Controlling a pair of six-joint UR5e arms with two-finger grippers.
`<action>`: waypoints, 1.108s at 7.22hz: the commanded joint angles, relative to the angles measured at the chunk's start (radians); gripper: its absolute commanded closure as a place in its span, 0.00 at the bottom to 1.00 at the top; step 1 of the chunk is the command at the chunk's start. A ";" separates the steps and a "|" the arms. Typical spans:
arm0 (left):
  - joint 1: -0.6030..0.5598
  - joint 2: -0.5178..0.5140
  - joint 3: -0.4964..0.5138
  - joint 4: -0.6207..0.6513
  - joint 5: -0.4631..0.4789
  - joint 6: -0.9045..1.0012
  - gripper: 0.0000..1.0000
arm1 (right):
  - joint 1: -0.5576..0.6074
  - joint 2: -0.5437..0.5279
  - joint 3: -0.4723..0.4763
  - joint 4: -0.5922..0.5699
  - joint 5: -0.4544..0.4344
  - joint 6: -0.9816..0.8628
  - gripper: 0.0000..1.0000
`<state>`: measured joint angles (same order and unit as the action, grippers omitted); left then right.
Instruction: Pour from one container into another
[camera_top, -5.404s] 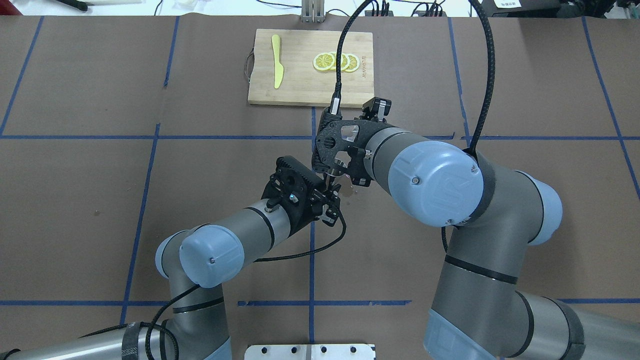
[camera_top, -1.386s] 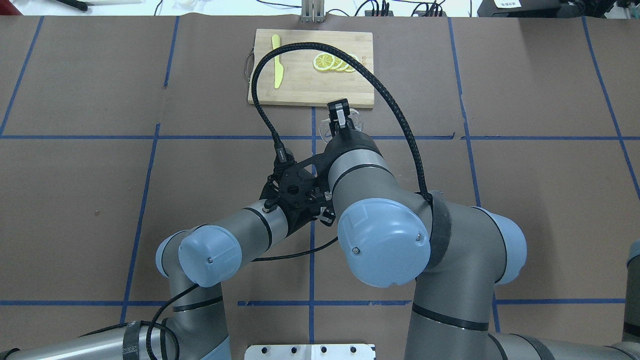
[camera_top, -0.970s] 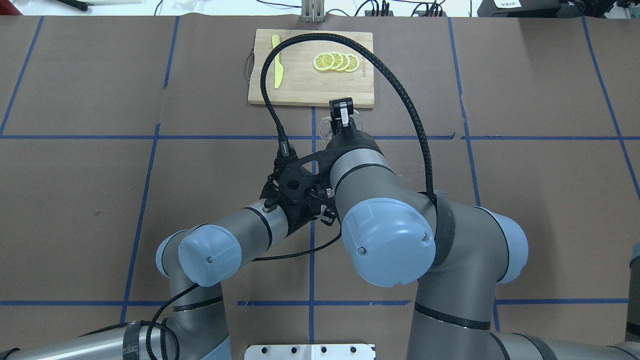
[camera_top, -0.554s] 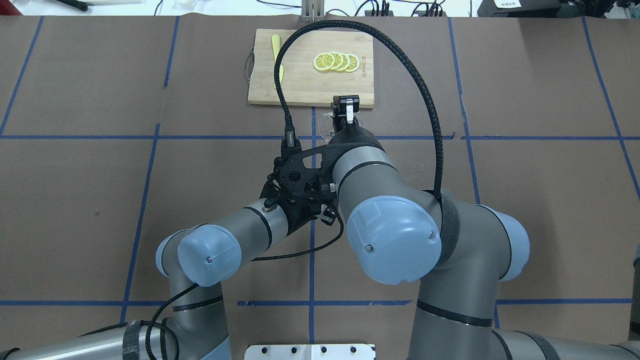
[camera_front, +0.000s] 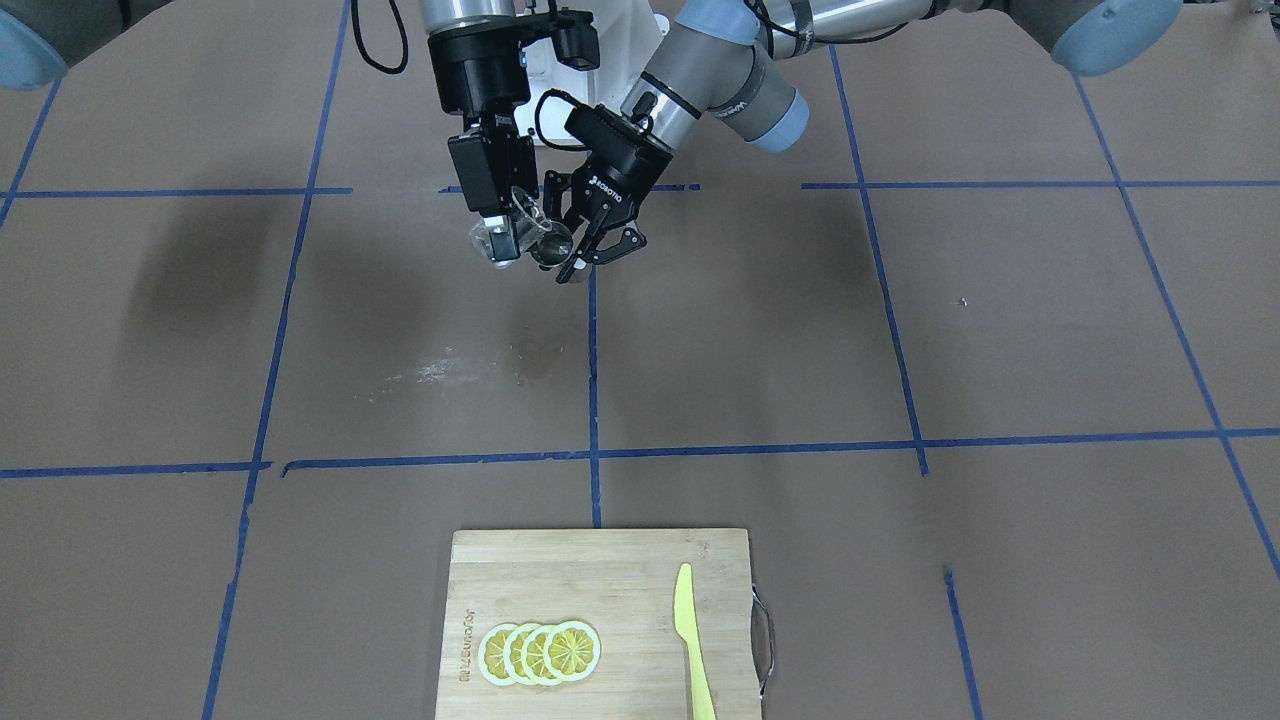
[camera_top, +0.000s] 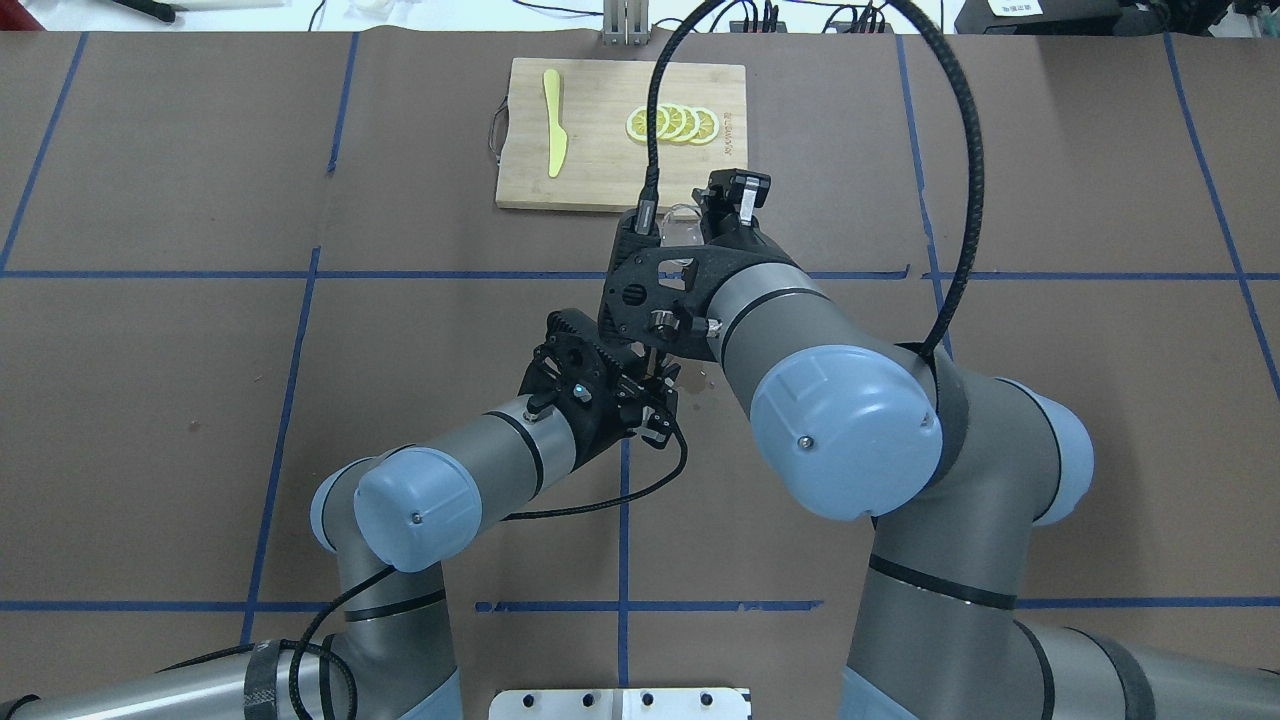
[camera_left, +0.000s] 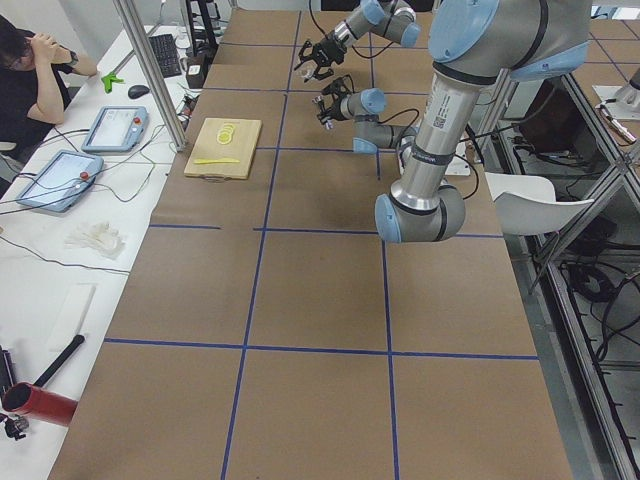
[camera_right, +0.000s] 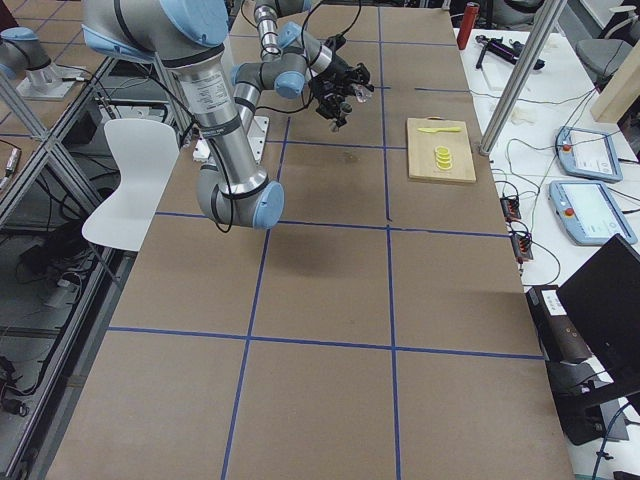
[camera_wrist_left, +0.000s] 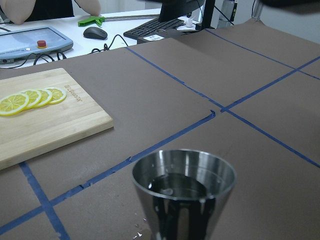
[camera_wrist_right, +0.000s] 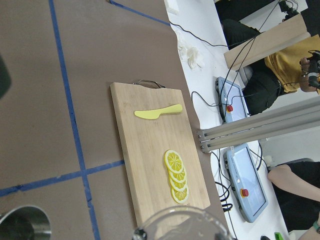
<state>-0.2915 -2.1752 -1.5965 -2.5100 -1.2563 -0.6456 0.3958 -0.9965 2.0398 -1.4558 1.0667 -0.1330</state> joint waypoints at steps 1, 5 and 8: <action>-0.008 0.000 0.000 -0.001 0.000 0.000 1.00 | 0.055 -0.045 0.002 0.058 0.094 0.186 1.00; -0.053 0.011 -0.011 -0.003 0.002 -0.005 1.00 | 0.136 -0.149 0.042 0.192 0.228 0.603 1.00; -0.110 0.136 -0.121 -0.001 0.005 -0.011 1.00 | 0.156 -0.256 0.089 0.192 0.239 0.831 1.00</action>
<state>-0.3798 -2.0958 -1.6684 -2.5120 -1.2540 -0.6540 0.5441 -1.2122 2.1104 -1.2646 1.2966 0.5935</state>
